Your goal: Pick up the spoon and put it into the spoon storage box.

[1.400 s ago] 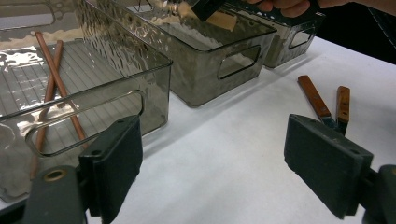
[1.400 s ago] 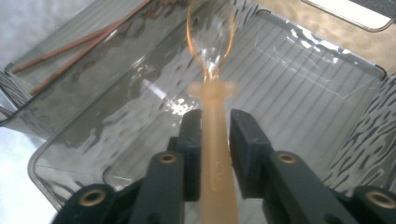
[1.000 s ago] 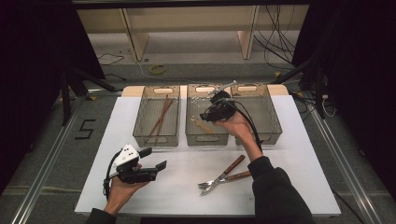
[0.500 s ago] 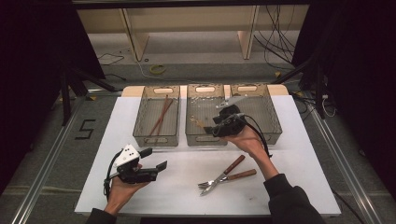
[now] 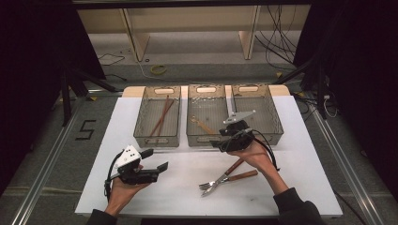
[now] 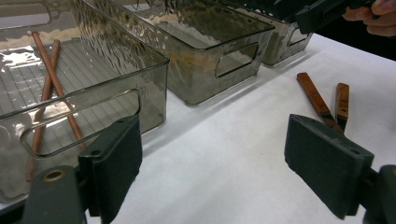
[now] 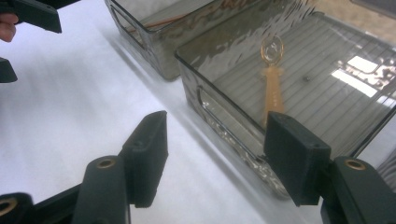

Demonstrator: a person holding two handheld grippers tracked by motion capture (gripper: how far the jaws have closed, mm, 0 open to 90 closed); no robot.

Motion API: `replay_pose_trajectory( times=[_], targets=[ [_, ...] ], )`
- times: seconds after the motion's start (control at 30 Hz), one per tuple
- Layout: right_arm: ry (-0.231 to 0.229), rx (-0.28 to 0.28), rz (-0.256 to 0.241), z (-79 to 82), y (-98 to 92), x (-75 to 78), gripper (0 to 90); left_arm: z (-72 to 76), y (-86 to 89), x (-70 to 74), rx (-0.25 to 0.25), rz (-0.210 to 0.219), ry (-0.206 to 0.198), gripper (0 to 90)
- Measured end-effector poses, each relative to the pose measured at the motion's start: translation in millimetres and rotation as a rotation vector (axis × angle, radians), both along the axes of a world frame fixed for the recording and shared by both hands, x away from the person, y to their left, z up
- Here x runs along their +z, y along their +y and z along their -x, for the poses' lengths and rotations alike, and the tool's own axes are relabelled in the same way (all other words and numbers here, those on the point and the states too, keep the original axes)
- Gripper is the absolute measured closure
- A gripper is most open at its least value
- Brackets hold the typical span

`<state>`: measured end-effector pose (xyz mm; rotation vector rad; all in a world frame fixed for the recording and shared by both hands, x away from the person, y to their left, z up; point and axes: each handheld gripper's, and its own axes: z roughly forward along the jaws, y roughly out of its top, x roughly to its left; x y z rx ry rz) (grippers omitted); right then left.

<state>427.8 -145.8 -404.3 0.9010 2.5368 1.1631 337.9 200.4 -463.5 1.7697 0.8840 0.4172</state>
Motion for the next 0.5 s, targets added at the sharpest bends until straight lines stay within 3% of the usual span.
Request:
replay_pose_trajectory(
  times=[0.23, 0.5],
  targets=[
    [0.030, -0.018, 0.023, 0.4, -9.1, -14.3, 40.5, 0.1, 0.4, 0.3, -0.002, 0.001, -0.004, 18.6],
    [0.051, -0.037, 0.060, -0.6, -20.0, -26.5, 49.0, 0.1, 0.0, 0.3, -0.003, -0.001, -0.004, 18.6]
  ],
)
